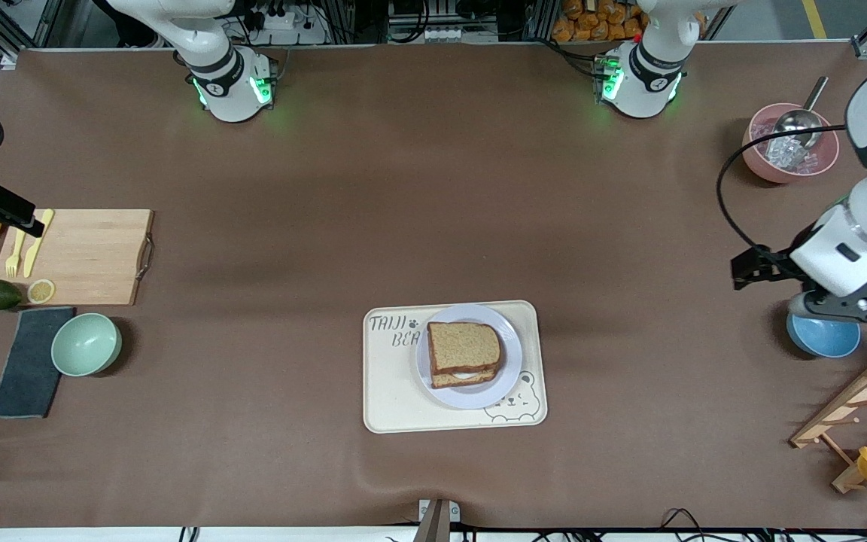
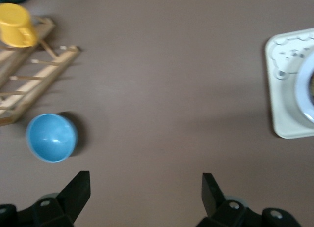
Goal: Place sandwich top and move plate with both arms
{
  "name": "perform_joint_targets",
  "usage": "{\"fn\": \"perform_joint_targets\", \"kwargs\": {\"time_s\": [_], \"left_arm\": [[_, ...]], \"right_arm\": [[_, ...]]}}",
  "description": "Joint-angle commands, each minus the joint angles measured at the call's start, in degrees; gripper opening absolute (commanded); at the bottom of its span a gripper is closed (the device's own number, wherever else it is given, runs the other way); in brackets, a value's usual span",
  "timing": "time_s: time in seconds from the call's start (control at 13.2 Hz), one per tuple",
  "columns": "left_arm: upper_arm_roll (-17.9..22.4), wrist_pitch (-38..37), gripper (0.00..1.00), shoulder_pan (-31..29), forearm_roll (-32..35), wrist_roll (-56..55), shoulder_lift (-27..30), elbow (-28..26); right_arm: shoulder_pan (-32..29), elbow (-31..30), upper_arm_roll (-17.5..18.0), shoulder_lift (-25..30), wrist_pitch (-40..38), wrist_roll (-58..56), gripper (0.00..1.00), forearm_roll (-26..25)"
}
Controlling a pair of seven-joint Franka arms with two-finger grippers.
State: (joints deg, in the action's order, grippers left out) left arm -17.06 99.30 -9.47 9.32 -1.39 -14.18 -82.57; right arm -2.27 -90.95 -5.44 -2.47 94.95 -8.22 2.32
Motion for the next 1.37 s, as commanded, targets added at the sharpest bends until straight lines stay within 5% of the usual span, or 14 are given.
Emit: {"fn": "perform_joint_targets", "kwargs": {"time_s": [0.0,1.29], "left_arm": [[-0.60,-0.51,1.00,-3.08,0.97,-0.10,2.58,-1.01],[1.67,-9.65,1.00,-4.16,-6.51,-6.69,11.19,-1.71]], "right_arm": [[-0.54,-0.11,0.60,0.27,-0.47,1.19,0.93,0.76],[-0.28,0.33,0.78,0.63,-0.56,1.19,0.94,0.76]]}}
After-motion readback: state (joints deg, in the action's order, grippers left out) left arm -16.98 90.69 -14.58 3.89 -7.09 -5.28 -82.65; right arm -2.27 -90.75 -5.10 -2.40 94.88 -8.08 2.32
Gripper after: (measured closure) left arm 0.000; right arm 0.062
